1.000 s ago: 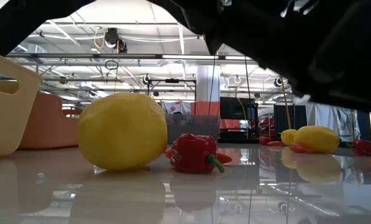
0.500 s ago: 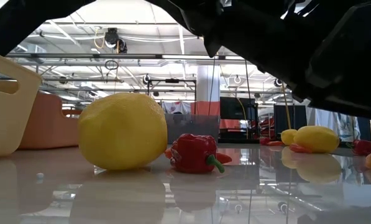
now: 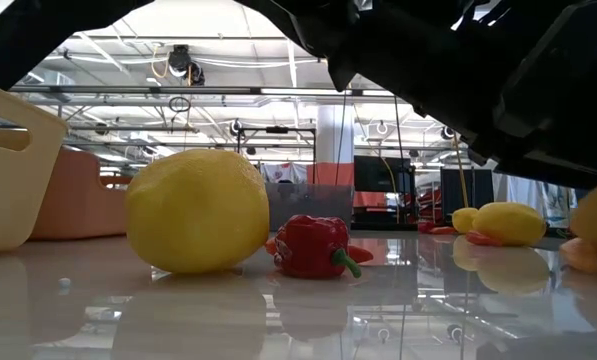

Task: Sort produce into baskets
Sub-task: Put the yellow lemon into the orange bin

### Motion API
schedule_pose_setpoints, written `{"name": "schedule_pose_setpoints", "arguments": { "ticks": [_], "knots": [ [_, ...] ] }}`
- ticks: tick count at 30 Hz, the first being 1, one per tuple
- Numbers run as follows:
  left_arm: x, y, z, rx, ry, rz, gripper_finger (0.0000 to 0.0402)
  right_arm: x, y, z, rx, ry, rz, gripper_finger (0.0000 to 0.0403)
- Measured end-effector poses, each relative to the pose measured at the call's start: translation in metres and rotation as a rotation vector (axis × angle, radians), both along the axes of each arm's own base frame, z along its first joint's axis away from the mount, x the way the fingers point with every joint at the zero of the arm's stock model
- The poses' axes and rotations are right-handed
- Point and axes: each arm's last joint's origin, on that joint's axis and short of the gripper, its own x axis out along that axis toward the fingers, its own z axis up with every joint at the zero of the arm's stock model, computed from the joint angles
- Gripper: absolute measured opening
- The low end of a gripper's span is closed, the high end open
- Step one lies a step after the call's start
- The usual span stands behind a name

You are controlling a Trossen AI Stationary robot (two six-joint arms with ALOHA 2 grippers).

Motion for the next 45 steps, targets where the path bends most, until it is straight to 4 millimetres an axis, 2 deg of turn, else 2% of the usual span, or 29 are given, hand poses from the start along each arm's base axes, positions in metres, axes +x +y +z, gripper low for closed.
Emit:
{"name": "schedule_pose_setpoints", "arguments": {
  "ticks": [12, 26, 39, 45],
  "knots": [
    [-0.002, 0.005, -0.005, 0.036, 0.057, 0.042, 0.0350, 0.013, -0.012, 0.000, -0.047, -0.017, 0.018, 0.0000],
    [-0.003, 0.006, -0.006, 0.008, 0.083, 0.082, 0.0348, 0.019, -0.015, 0.001, -0.064, -0.038, 0.045, 0.0000],
    [-0.003, 0.006, -0.006, 0.007, 0.084, 0.084, 0.0264, 0.020, -0.014, 0.002, -0.053, -0.047, 0.049, 0.0000],
    [-0.003, 0.006, -0.006, 0.007, 0.084, 0.084, 0.0253, 0.020, -0.014, 0.002, -0.049, -0.051, 0.051, 0.0000]
  ]
}}
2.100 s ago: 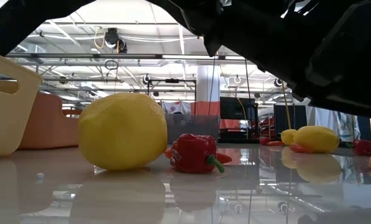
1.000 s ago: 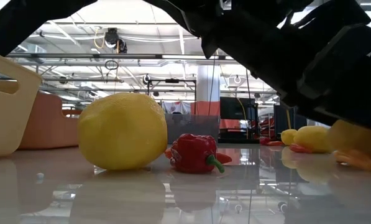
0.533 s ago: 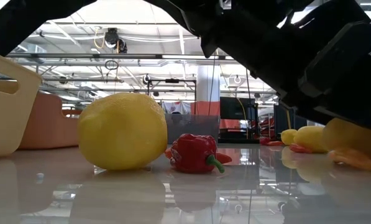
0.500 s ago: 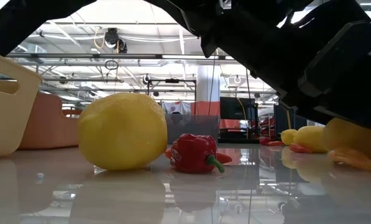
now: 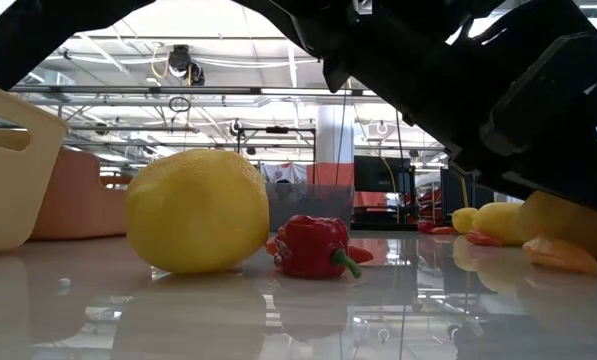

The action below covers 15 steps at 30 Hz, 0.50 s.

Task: Sort produce into baskets
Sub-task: Put the yellow lemon into the orange bin

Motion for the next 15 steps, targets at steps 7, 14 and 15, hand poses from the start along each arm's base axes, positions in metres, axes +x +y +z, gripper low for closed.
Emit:
{"name": "schedule_pose_setpoints", "arguments": {
  "ticks": [7, 14, 15],
  "knots": [
    [0.002, 0.002, 0.019, 0.034, 0.017, 0.021, 0.0252, -0.004, 0.002, 0.005, 0.060, 0.043, 0.077, 0.0000],
    [-0.001, 0.019, 0.064, 0.041, 0.026, 0.052, 0.0251, -0.007, 0.001, 0.012, 0.063, 0.015, 0.104, 0.0000],
    [-0.003, 0.022, 0.071, 0.046, 0.033, 0.062, 0.0251, -0.007, 0.001, 0.013, 0.061, 0.009, 0.111, 0.0000]
  ]
}}
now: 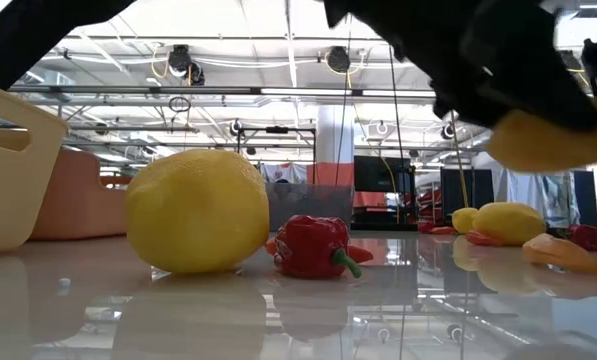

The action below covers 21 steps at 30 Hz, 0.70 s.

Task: Sort produce into baskets
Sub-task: Put the yellow lemon into the orange bin

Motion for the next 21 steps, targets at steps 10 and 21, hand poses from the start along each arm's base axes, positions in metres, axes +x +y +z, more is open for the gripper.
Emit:
{"name": "schedule_pose_setpoints", "arguments": {
  "ticks": [10, 21],
  "knots": [
    [-0.041, 0.041, 0.072, 0.088, 0.115, 0.130, 0.0251, 0.002, -0.003, 0.001, -0.081, -0.075, -0.005, 0.0000],
    [-0.131, 0.072, 0.154, 0.139, 0.339, 0.221, 0.0251, 0.019, -0.021, 0.002, -0.206, -0.131, 0.044, 0.0000]
  ]
}}
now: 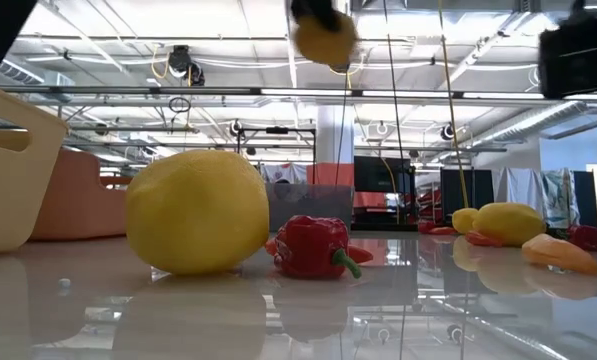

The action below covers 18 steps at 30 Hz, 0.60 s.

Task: Sort produce into baskets
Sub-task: Put the yellow lemon into the orange bin

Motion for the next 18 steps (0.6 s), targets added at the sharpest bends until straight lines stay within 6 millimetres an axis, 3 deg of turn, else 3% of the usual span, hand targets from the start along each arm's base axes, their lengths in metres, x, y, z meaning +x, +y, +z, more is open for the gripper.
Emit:
{"name": "schedule_pose_setpoints", "arguments": {
  "ticks": [7, 13, 18],
  "knots": [
    [-0.060, 0.007, 0.032, 0.038, 0.161, 0.141, 0.0251, 0.022, -0.021, 0.004, -0.055, -0.066, 0.014, 0.0000],
    [-0.095, 0.010, 0.052, 0.018, 0.107, 0.194, 0.0251, 0.042, -0.034, 0.013, -0.082, -0.210, 0.058, 0.0000],
    [-0.134, 0.015, 0.056, 0.018, 0.092, 0.305, 0.0251, 0.049, -0.038, 0.018, -0.083, -0.266, 0.127, 0.0000]
  ]
}}
